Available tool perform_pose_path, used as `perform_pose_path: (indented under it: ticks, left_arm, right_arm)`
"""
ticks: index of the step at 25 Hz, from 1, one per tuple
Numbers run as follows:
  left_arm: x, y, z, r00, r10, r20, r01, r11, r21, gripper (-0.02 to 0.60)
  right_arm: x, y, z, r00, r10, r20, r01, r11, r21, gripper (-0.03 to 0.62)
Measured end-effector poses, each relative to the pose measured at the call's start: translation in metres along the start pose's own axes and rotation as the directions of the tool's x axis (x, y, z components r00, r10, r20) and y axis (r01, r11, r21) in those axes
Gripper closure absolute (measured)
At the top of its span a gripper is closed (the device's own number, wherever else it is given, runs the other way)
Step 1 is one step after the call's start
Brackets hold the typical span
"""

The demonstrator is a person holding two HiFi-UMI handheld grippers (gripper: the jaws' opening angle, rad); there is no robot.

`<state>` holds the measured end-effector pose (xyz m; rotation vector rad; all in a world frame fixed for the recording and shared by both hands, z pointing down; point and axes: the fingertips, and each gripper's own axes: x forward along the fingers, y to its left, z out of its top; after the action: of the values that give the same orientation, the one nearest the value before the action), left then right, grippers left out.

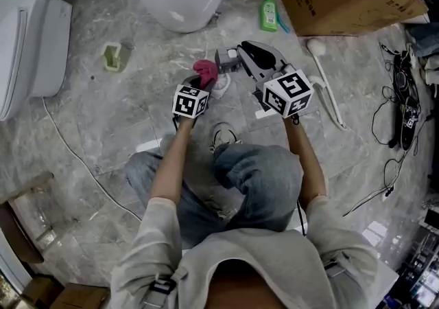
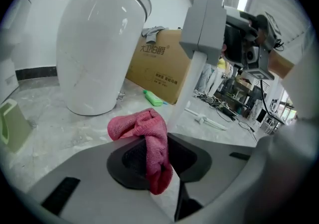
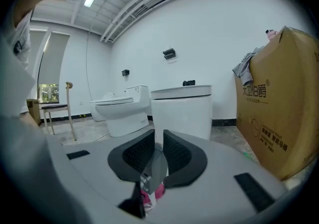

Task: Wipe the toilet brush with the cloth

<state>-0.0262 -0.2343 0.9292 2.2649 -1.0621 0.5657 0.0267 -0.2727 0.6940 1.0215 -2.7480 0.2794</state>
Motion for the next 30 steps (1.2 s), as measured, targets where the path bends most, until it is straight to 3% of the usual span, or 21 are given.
perform_pose_path:
  ticks: [6, 10, 17, 19, 23, 30]
  left_arm:
    - [-0.05, 0.005, 0.049, 0.984, 0.055, 0.17, -0.053, 0.998, -0.014, 0.48]
    - [-0.102, 0.014, 0.093, 0.945, 0.111, 0.308, -0.11, 0.994, -0.019, 0.48]
    - [-0.166, 0.015, 0.15, 0.882, 0.133, 0.451, -0.154, 0.988, 0.011, 0.48]
    - [-0.172, 0.021, 0.156, 0.871, 0.146, 0.469, -0.171, 0.985, 0.012, 0.48]
    - [-0.171, 0.04, 0.149, 0.872, 0.185, 0.453, -0.206, 0.978, -0.003, 0.48]
    - [-0.182, 0.06, 0.169, 0.878, 0.235, 0.417, -0.238, 0.97, -0.045, 0.482]
  right_arm:
    - [-0.003, -0.005, -0.004, 1.0, -0.02, -0.009, 0.02, 1.0, 0.006, 0.522]
    - [-0.002, -0.005, -0.003, 1.0, -0.021, 0.001, 0.021, 1.0, 0.007, 0.522]
    - [-0.008, 0.004, 0.003, 0.998, 0.019, 0.054, -0.019, 1.0, 0.001, 0.52]
    - [-0.012, -0.001, 0.005, 0.996, 0.004, 0.087, -0.005, 1.0, 0.015, 0.52]
    - [-0.021, -0.033, -0.001, 0.99, -0.093, 0.105, 0.09, 0.996, 0.026, 0.541]
    - [-0.022, -0.076, -0.006, 0.979, -0.204, 0.002, 0.204, 0.978, 0.03, 0.563]
